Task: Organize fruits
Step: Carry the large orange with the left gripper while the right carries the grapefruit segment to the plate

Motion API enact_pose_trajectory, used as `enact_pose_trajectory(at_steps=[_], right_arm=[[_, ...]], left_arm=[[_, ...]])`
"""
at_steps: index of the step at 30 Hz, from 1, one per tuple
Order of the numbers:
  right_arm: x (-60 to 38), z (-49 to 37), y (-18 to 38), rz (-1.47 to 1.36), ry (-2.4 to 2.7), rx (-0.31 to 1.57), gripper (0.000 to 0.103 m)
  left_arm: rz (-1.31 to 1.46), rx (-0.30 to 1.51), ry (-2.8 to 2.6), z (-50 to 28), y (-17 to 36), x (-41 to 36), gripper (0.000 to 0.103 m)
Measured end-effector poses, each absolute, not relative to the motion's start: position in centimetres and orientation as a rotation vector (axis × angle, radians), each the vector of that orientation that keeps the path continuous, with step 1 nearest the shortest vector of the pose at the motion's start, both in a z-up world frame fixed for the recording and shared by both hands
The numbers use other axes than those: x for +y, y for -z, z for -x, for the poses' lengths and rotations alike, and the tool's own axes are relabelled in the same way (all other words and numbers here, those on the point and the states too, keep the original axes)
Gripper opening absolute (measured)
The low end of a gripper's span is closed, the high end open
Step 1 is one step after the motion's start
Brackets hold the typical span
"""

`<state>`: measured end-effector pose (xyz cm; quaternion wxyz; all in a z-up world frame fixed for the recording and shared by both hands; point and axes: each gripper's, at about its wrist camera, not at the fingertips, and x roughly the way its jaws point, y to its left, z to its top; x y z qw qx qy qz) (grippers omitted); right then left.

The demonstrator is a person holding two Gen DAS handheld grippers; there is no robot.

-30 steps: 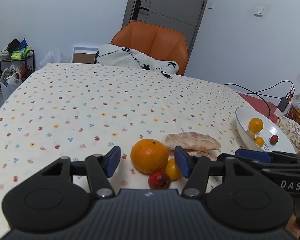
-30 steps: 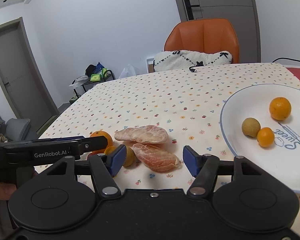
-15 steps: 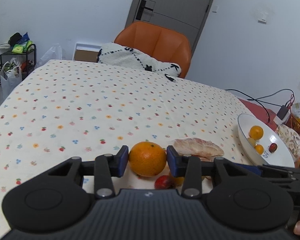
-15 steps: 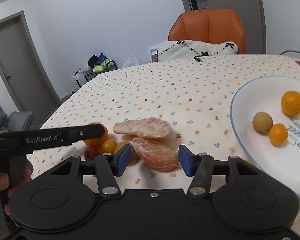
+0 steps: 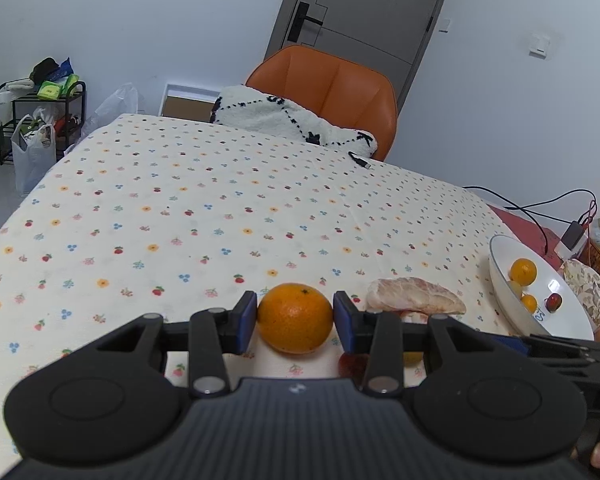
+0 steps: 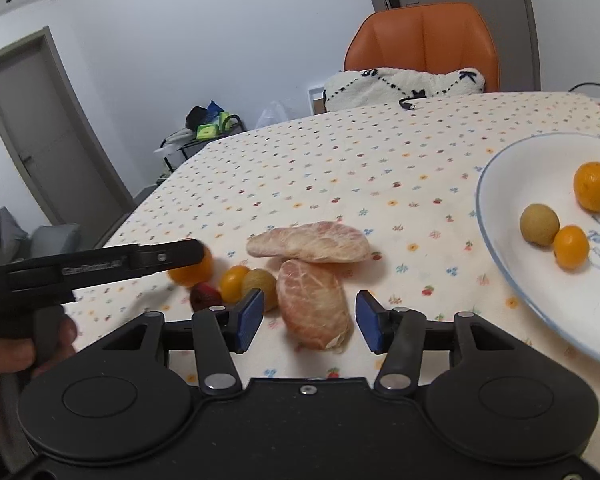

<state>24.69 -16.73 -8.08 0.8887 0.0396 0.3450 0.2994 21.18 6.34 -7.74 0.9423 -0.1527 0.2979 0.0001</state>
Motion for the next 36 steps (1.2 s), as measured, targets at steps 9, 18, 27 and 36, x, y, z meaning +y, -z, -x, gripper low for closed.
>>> enact_pose_trajectory(at_steps=[9, 18, 27, 36], right_arm=[[-15.3, -24.6, 8.9, -0.003, -0.625, 0.664, 0.048], [-16.1, -24.0, 8.3, -0.023, -0.636, 0.673, 0.032], [-18.8, -22.1, 6.3, -0.079, -0.597, 0.639, 0.031], [-23.4, -21.0, 3.7, -0.191, -0.567, 0.587, 0.031]], left_arm=[[0.321, 0.604, -0.011, -20.6, 7.5, 7.1, 0.04], [0.312, 0.578, 0.007, -20.0, 6.2, 6.5, 0.04], [0.313, 0.539, 0.059, -19.6, 3.5, 4.3, 0.04], [0.283, 0.533, 0.139, -20.6, 2.1, 0.1, 0.04]])
